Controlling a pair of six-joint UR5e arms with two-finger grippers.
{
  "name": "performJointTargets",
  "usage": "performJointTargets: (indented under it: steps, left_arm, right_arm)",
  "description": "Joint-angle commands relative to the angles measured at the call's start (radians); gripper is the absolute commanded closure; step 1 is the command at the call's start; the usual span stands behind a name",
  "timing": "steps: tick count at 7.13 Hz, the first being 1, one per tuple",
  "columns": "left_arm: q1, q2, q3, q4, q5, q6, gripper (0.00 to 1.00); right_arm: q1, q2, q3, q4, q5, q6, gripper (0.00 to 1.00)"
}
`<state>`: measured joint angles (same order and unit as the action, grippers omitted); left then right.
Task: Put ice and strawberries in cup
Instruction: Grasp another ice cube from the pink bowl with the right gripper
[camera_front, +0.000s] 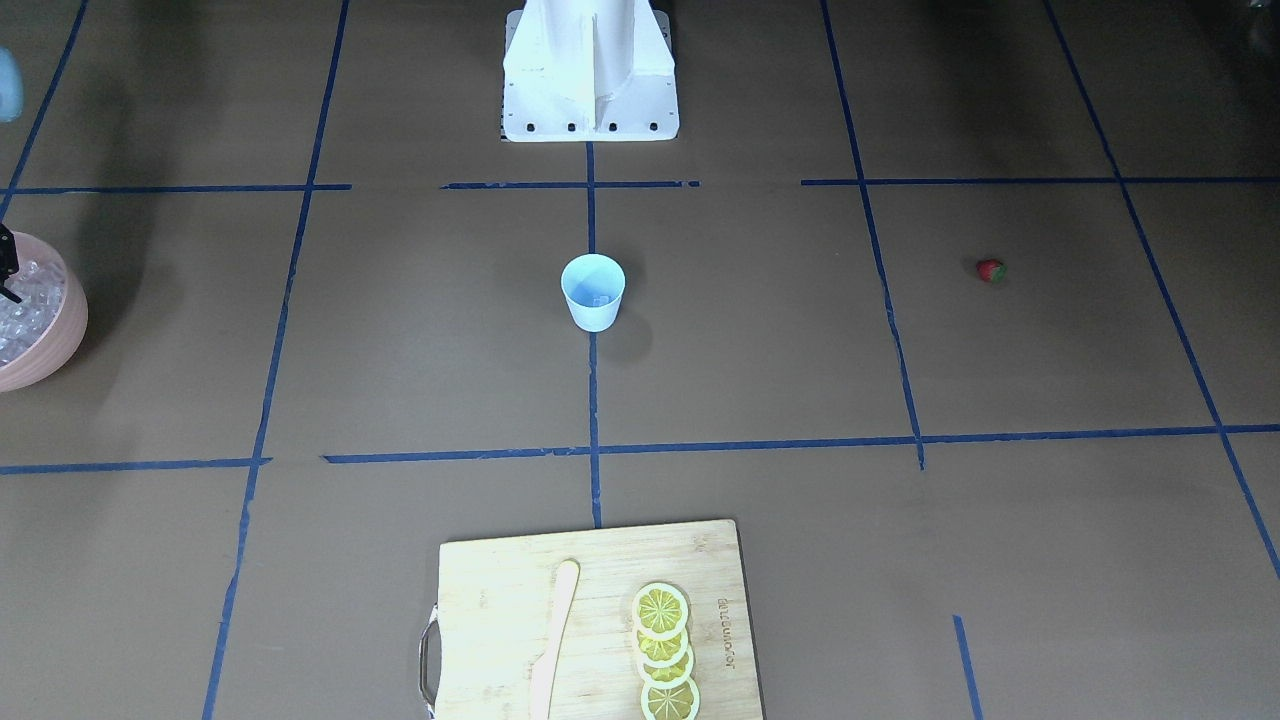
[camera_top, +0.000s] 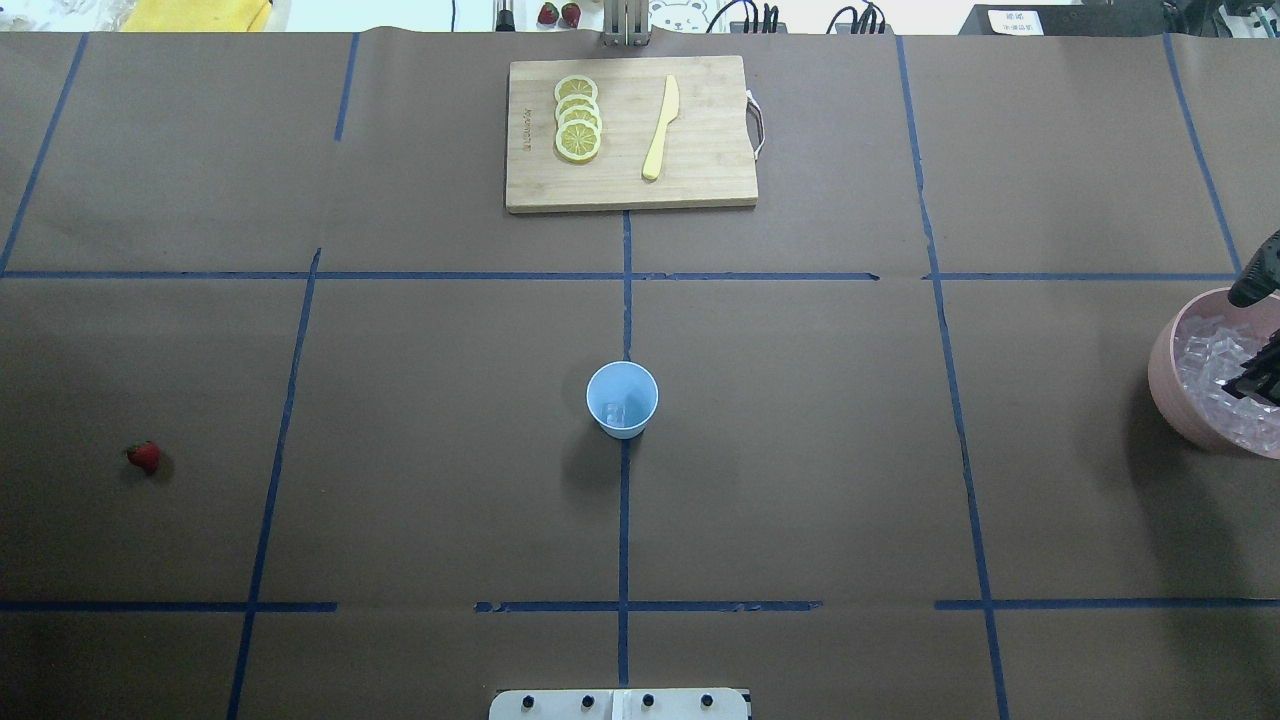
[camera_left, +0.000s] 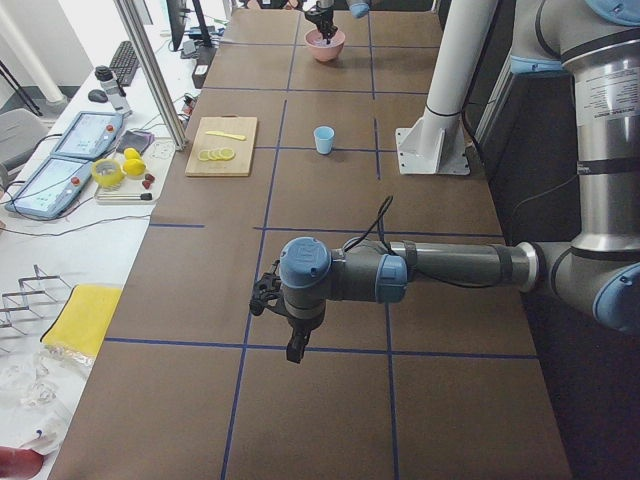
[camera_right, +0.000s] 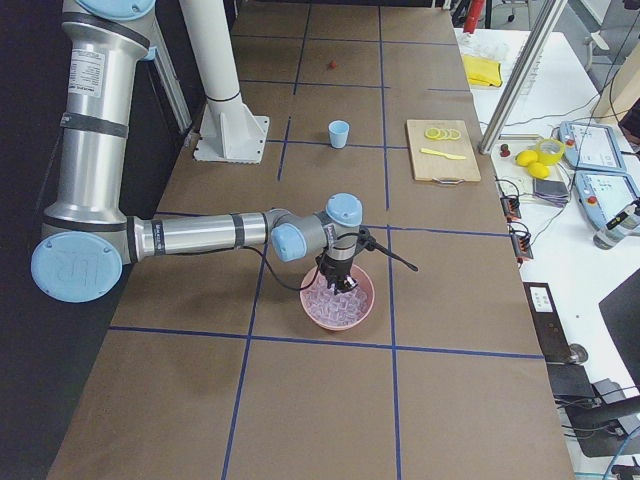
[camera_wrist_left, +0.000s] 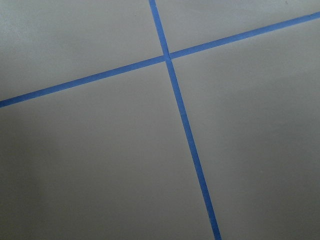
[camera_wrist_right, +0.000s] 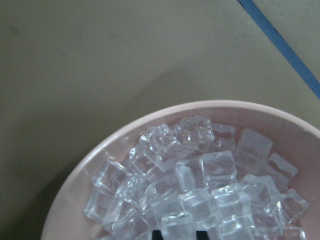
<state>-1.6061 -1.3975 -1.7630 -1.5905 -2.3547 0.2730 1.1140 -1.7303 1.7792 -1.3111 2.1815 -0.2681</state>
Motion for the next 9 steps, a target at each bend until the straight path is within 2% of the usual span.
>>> performJointTargets:
  steps: [1,3,4,5,8,9]
  left_arm:
    - [0.000,0.000,-0.001,0.000,0.000,0.000,0.00]
    - [0.000,0.000,-0.001,0.000,0.000,0.000,0.00]
    - [0.000,0.000,0.000,0.000,0.000,0.000,0.00]
    - [0.000,0.000,0.000,0.000,0.000,0.000,0.00]
    - [0.000,0.000,0.000,0.001,0.000,0.000,0.00]
    - [0.000,0.000,0.000,0.001,0.000,0.000,0.00]
  right_arm:
    - [0.001,0.000,0.012,0.001,0.013,-0.002,0.97]
    - [0.030,0.002,0.048,-0.014,0.026,0.030,0.97]
    - [0.083,0.014,0.046,-0.034,0.067,0.087,0.98]
    - [0.116,0.020,0.051,-0.033,0.086,0.186,0.98]
    - [0.116,0.147,0.084,-0.025,0.090,0.577,0.97]
    - [0.080,0.193,0.106,-0.033,0.092,0.616,0.97]
